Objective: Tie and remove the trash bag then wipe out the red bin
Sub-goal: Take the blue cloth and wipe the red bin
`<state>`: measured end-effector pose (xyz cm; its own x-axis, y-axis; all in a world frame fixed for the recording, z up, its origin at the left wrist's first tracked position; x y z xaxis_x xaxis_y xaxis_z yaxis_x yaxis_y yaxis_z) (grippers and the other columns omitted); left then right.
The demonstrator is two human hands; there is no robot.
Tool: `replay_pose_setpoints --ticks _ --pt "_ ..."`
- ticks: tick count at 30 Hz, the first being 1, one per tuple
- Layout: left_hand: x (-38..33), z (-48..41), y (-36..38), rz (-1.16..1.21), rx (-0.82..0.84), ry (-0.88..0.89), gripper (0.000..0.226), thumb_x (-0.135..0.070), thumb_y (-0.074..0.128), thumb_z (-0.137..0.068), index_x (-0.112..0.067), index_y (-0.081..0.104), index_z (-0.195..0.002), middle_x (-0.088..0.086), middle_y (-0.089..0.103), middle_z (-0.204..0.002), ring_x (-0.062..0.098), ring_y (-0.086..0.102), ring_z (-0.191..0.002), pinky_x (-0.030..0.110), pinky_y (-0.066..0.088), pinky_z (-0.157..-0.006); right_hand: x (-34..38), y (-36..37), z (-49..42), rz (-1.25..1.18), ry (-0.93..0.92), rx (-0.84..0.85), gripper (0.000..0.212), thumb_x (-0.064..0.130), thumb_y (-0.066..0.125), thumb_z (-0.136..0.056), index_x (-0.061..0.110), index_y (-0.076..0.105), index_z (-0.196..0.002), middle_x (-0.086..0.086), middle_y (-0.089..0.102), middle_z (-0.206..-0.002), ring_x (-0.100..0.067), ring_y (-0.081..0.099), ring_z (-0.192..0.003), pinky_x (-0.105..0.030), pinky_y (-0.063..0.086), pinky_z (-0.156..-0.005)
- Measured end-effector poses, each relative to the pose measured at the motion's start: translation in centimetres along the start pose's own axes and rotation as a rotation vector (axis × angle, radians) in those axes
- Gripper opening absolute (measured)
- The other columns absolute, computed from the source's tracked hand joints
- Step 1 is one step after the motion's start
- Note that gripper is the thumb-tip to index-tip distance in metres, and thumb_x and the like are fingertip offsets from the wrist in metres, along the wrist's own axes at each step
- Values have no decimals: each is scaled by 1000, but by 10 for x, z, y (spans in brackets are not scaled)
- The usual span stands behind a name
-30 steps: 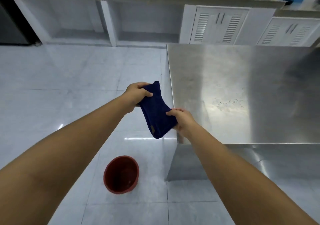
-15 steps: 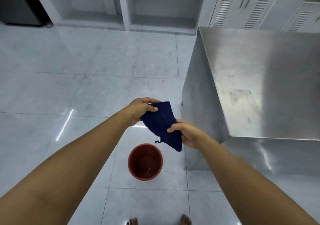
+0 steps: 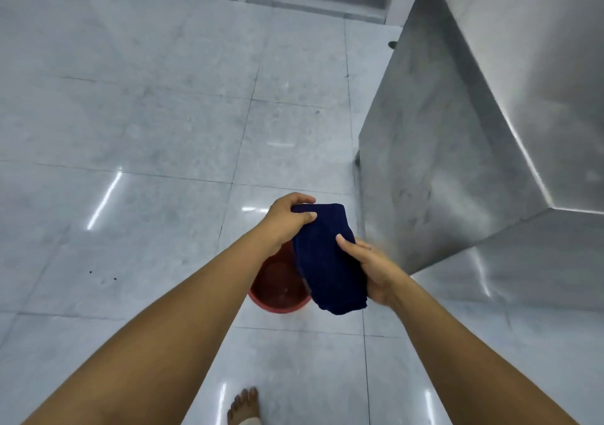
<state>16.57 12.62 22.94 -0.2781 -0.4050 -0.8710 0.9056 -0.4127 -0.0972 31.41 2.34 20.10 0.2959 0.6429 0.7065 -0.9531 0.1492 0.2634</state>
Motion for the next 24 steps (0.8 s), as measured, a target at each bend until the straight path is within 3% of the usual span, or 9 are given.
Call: replay_pose_setpoints --ticks 5,7,8,10,12,14,19,24 --pt "94 -47 29 222 -73 -62 51 -27 64 -85 -22 43 -132 6 55 -128 25 58 -113 43 47 -101 -53 -38 -53 -38 -65 -60 33 36 63 -88 20 67 -116 -6 72 -114 -27 70 -102 -37 60 -76" --pt "141 -65 40 288 -167 -128 44 -34 56 -89 -18 46 -128 7 59 -120 25 61 -106 43 48 -99 -76 -58 -76 -59 -86 -100 31 35 64 -87 20 68 -114 -6 73 -111 -25 71 -99 -36 60 -72" --pt "168 -74 46 226 -205 -147 34 -34 52 -90 -16 52 -119 8 62 -114 25 62 -99 43 49 -95 -89 -70 -89 -73 -100 -122 31 35 65 -86 20 69 -112 -6 74 -110 -25 72 -97 -36 60 -71" --pt "224 -92 62 -197 -155 -149 23 -37 52 -89 -18 59 -98 5 65 -101 19 61 -81 37 51 -83 -113 -95 -116 -96 -130 -152 31 34 67 -85 19 69 -112 -7 74 -109 -26 72 -96 -37 60 -70" --pt "278 -107 82 -614 32 -166 40 -51 55 -85 -16 59 -105 4 63 -101 17 57 -81 32 47 -75 -132 -118 -140 -100 -157 -162 32 35 66 -85 20 68 -113 -7 74 -110 -27 72 -97 -38 60 -69" --pt "319 -124 95 -830 173 -203 54 -56 53 -84 -14 54 -118 4 60 -112 19 54 -89 31 44 -76 -149 -140 -163 -88 -194 -162 30 35 65 -87 21 68 -112 -7 74 -110 -26 72 -96 -37 60 -68" --pt "351 -163 112 -1079 349 -144 51 -44 58 -86 -15 48 -127 5 53 -128 22 49 -95 33 42 -80 -172 -173 -203 -70 -276 -165 33 34 61 -90 14 65 -117 -9 74 -110 -26 72 -97 -33 60 -66" --pt "338 -171 113 -1067 283 -82 48 -49 57 -83 -13 55 -114 5 59 -110 25 59 -92 37 52 -81 -186 -185 -208 -72 -265 -193 33 33 60 -91 16 64 -119 -9 73 -112 -28 69 -103 -38 57 -77"
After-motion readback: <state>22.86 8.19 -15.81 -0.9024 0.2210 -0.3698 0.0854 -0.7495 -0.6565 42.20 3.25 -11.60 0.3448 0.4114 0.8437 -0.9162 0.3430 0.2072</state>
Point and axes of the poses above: each hand's wrist, its own z-axis away from the middle knuckle, its own y-axis out of the palm, x = y × z, the point moved 4 cm from there along -z, towards the middle knuckle
